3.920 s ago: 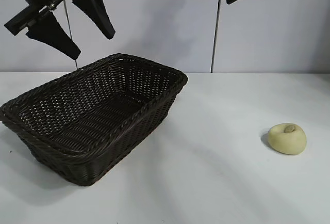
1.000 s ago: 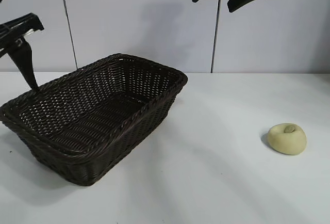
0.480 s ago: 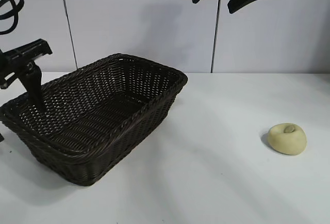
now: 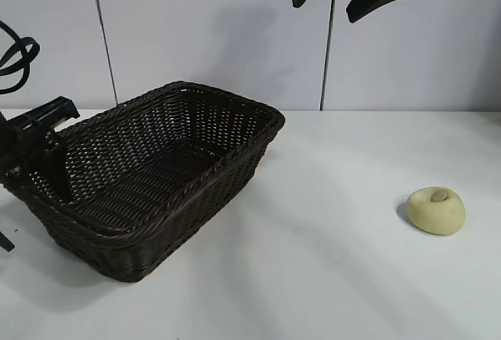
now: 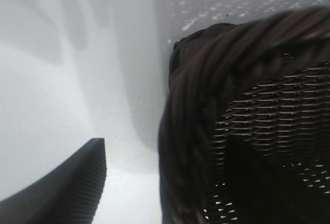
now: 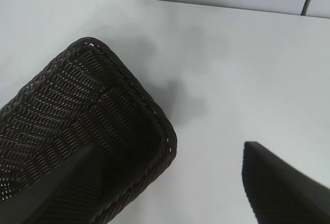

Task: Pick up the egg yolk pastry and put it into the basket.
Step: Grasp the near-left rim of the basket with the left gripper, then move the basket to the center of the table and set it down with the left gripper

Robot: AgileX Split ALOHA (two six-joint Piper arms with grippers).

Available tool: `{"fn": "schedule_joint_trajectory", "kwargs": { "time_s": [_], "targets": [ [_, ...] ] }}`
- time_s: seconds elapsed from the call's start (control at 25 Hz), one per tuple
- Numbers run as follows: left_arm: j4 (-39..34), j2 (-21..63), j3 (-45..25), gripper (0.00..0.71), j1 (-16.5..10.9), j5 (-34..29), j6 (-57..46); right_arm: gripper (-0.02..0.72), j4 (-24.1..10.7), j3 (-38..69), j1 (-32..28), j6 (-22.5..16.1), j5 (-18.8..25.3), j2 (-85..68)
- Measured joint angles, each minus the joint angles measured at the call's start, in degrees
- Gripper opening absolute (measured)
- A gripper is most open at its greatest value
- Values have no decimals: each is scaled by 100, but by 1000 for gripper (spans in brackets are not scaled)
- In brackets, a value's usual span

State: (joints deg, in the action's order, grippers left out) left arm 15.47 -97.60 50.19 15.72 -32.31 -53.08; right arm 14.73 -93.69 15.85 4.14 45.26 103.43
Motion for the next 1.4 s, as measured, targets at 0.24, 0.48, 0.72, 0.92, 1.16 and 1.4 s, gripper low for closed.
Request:
{"fn": "schedule_joint_trajectory", "kwargs": {
  "time_s": [0.24,0.48,0.72,0.92,1.16,1.4],
  "targets": [
    [51,-121,-4,372,0,103,196,549,-29,0,0,0,0,0],
    [176,-121,-4,102,0,131,256,549,-37,0,0,0,0,0],
    [198,-121,7,102,0,139,275,549,-37,0,0,0,0,0],
    [198,-121,409,102,0,-350,776,549,-37,0,0,0,0,0],
    [431,-143,1168,102,0,-1013,1932,549,-42,0,0,0,48,0],
    [573,-161,1620,102,0,-1349,3002,549,-42,0,0,0,108,0]
  ]
}}
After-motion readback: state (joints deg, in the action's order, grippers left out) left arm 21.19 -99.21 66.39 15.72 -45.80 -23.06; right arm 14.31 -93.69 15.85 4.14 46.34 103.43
